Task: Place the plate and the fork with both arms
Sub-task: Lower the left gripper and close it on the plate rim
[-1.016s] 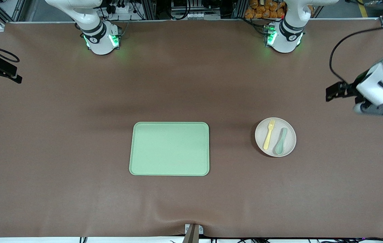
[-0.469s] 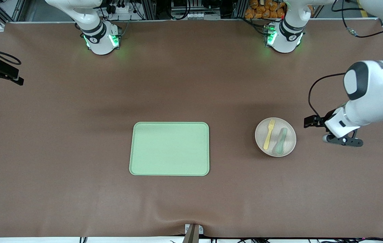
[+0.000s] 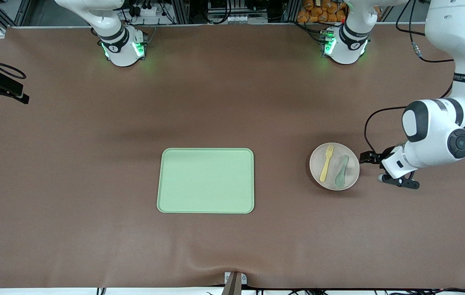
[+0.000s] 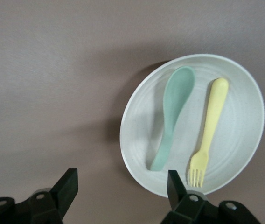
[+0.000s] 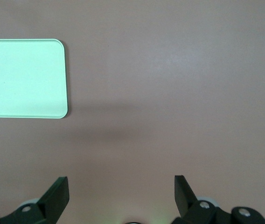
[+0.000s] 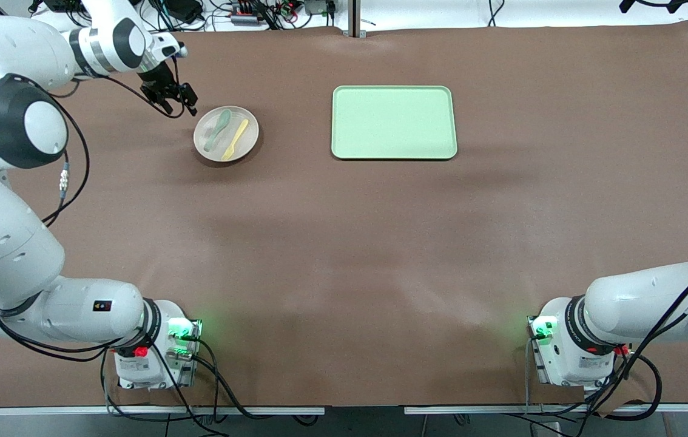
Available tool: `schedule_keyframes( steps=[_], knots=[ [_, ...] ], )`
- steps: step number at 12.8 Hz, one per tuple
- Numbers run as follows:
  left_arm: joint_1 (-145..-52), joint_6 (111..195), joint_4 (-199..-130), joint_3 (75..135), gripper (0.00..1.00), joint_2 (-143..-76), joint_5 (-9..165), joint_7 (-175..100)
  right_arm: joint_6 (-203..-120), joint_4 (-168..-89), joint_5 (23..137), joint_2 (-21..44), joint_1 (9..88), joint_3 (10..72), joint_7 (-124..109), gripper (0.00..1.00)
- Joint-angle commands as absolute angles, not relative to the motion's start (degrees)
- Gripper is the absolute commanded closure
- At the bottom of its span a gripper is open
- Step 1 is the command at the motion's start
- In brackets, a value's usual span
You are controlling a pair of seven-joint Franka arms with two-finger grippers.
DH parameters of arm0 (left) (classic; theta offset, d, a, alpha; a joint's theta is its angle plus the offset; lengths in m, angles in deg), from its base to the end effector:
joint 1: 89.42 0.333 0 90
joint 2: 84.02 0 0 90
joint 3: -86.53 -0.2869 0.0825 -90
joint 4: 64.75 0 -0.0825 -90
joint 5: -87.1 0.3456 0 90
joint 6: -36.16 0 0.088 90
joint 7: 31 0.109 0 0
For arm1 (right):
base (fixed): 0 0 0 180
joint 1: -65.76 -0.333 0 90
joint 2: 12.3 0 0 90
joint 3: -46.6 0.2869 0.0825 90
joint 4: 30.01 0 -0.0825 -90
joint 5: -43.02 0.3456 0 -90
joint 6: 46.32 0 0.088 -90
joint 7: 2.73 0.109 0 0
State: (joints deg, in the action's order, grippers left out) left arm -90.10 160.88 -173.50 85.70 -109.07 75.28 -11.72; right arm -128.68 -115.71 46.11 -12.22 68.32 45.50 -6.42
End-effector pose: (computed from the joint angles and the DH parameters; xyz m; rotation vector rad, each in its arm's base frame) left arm 0.5730 -0.0069 0.2574 2.9423 -0.3005 -0.1919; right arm 0.5022 -0.0256 0.6136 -3.0830 -0.0094 0.0866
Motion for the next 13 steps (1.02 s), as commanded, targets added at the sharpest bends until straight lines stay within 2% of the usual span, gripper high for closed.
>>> schedule_keyframes(
  steps=[1, 5, 9, 13],
  knots=[
    [-88.6, 161.7, -172.8, 86.3, 0.31, -112.4, 71.1, -5.6, -128.1, -114.3, 47.0, -11.7, 69.6, 46.3, -7.0, 0.0],
    [-88.7, 162.6, -172.7, 86.3, 0.41, -114.9, 69.3, -4.4, -127.9, -114.4, 47.0, -11.7, 69.9, 46.3, -7.0, 0.0],
    [-88.7, 163.7, -171.6, 86.3, 0.58, -116.7, 66.7, -2.6, -128.1, -114.3, 47.0, -11.7, 69.9, 46.3, -7.0, 0.0],
    [-88.4, 163.7, -169.2, 86.3, 0.63, -118.4, 66.6, -2.5, -128.1, -114.3, 47.0, -11.6, 69.9, 46.3, -7.0, 0.0]
  ],
)
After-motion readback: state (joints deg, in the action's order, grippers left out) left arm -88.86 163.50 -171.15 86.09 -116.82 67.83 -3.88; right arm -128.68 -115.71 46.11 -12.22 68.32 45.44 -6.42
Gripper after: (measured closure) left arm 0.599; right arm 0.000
